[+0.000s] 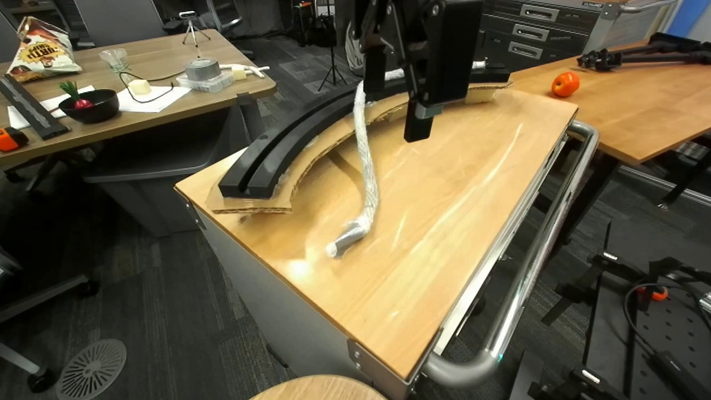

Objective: Put the rope on the counter

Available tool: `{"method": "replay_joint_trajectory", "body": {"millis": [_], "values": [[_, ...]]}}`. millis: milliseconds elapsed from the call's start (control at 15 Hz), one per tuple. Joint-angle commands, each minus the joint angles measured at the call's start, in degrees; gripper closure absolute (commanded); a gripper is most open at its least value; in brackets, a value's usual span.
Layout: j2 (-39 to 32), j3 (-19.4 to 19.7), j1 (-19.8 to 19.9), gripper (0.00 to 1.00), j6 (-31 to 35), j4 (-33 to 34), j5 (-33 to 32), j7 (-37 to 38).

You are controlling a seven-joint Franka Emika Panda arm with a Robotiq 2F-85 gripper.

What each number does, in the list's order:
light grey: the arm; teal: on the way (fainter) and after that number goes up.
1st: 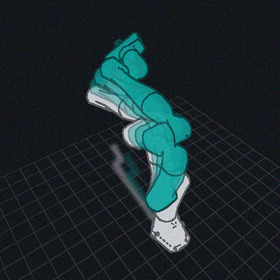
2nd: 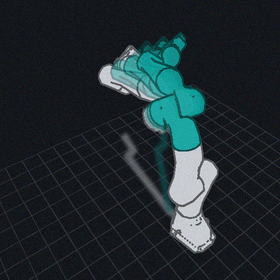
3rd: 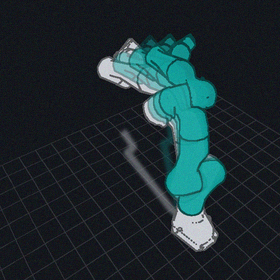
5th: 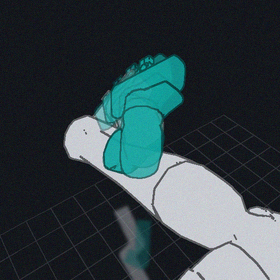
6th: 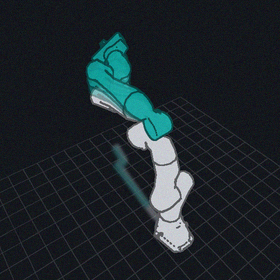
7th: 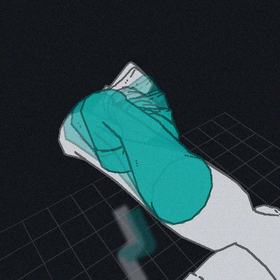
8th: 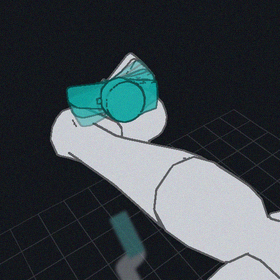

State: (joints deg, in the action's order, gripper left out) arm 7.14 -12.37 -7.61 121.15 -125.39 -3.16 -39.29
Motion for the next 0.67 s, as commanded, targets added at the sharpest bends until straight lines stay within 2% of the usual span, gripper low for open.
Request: {"method": "replay_joint_trajectory", "body": {"millis": [0,133,267,400,600], "values": [[-2.8,0.5,-1.4,0.0,-0.6,2.4,-5.6,2.7],[-2.4,1.0,-0.3,0.0,-0.7,2.1,-13.6,5.2],[0.5,3.6,1.6,0.0,-1.4,-0.2,-17.7,7.7],[4.3,7.3,3.8,0.0,-1.4,-3.6,-17.2,8.8],[6.1,13.0,7.1,0.0,-0.9,-6.4,-14.2,7.6]]}}
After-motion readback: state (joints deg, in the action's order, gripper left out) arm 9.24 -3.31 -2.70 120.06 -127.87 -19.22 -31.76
